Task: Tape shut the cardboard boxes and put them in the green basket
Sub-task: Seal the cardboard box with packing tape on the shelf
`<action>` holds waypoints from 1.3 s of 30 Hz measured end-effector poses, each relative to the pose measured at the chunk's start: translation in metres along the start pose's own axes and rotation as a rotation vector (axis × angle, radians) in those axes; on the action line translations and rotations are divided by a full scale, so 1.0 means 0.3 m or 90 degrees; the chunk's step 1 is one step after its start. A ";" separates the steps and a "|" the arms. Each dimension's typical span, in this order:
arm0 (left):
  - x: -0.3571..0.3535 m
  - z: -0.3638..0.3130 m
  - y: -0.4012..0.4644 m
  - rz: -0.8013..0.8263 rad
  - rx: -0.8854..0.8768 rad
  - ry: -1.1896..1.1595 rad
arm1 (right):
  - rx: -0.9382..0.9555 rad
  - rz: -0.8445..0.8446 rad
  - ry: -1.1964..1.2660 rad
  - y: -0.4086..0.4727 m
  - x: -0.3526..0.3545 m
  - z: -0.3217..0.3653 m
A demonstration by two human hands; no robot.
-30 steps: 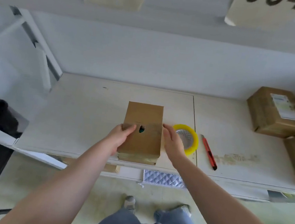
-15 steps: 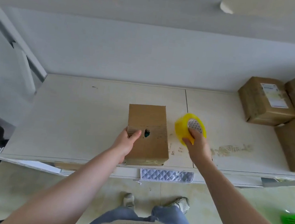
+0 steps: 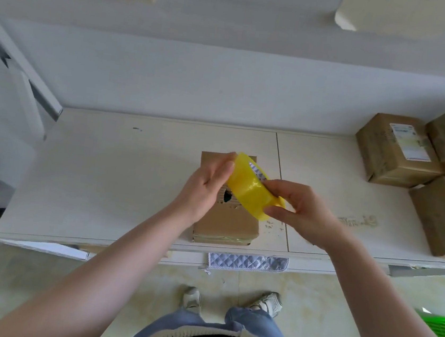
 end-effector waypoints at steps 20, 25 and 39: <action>0.108 -0.072 -0.024 -0.178 0.111 -0.225 | -0.015 -0.056 -0.315 0.110 0.075 0.061; 0.091 -0.091 -0.018 -0.086 0.134 -0.268 | -0.068 -0.044 -0.421 0.140 0.138 0.066; 0.162 -0.044 -0.010 -0.149 0.101 -0.189 | -0.078 0.005 -0.528 0.193 0.093 0.088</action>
Point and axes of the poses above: each hand's wrist, its own y-axis towards the middle knuckle, its own x-axis out of the back of the hand, z = x × y, the point moved 8 cm from there along y, towards the middle knuckle, and after that the axes turned 10 degrees about x, right-handed, at the moved point
